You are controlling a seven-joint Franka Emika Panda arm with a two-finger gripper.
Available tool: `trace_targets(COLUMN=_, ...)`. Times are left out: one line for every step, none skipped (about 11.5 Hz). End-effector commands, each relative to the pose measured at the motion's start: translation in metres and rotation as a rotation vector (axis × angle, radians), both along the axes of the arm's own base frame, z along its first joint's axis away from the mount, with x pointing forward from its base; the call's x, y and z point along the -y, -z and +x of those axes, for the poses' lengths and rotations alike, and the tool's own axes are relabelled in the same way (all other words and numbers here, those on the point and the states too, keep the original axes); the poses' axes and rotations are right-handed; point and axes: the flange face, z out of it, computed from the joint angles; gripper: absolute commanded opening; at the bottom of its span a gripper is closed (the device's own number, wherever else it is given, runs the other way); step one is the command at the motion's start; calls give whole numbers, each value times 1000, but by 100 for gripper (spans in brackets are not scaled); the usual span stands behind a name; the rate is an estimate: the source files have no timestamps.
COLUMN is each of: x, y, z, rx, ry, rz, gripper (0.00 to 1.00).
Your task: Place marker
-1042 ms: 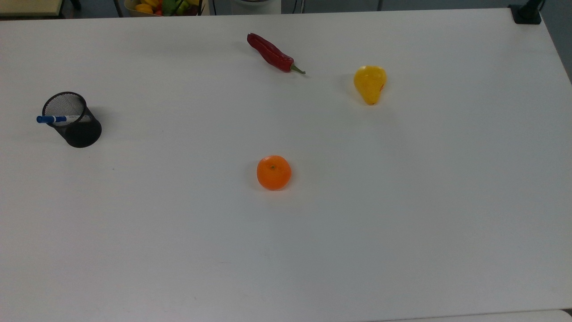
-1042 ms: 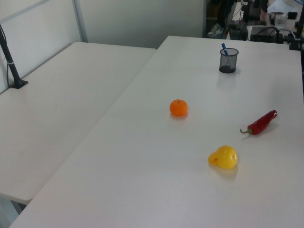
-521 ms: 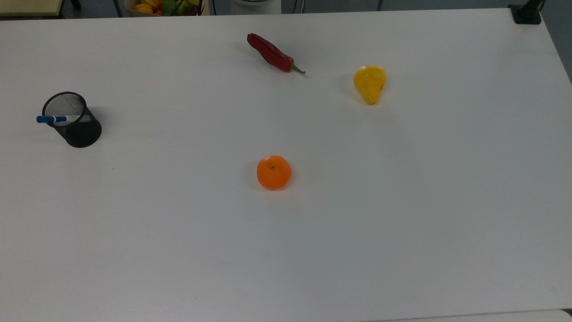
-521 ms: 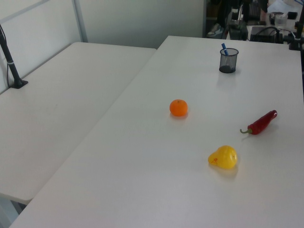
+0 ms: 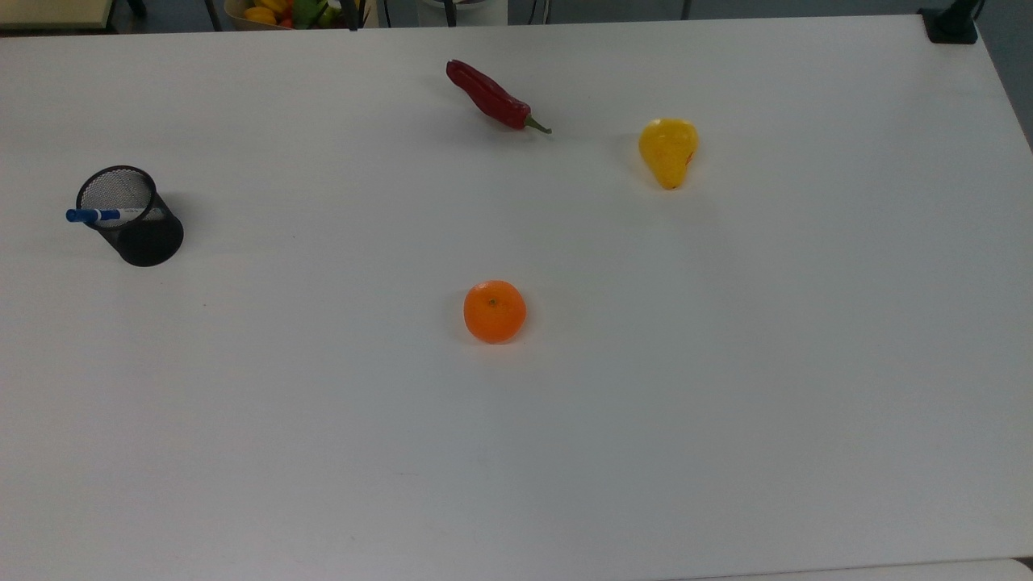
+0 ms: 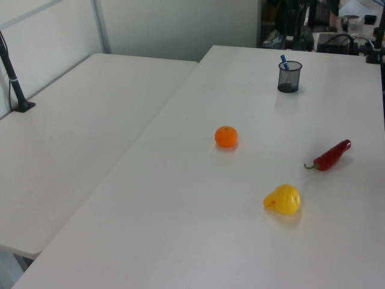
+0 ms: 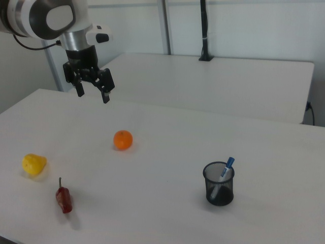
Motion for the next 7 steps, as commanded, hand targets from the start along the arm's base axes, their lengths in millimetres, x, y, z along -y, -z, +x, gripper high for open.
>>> trace_targets(x=9, y=7, z=-4, rx=21, ry=-126, rz=-18, gripper=100)
trace_targets(x=10, y=5, z=-4, rx=25, ry=-123, rz=-13, gripper=100)
trace_targets(x=13, y=3, z=-4, rx=31, ry=-127, rz=-13, gripper=100)
trace_targets(x=12, y=3, z=-5, rx=30, ry=-121, rz=-14, gripper=100)
trace_targets(x=12, y=2, z=-5, rx=30, ry=-117, rz=-16, gripper=100)
trace_targets(x=13, y=1, z=-5, rx=31, ry=-115, rz=-14, gripper=100)
trace_targets(x=14, y=1, z=-5, rx=30, ry=-113, rz=-14, gripper=100)
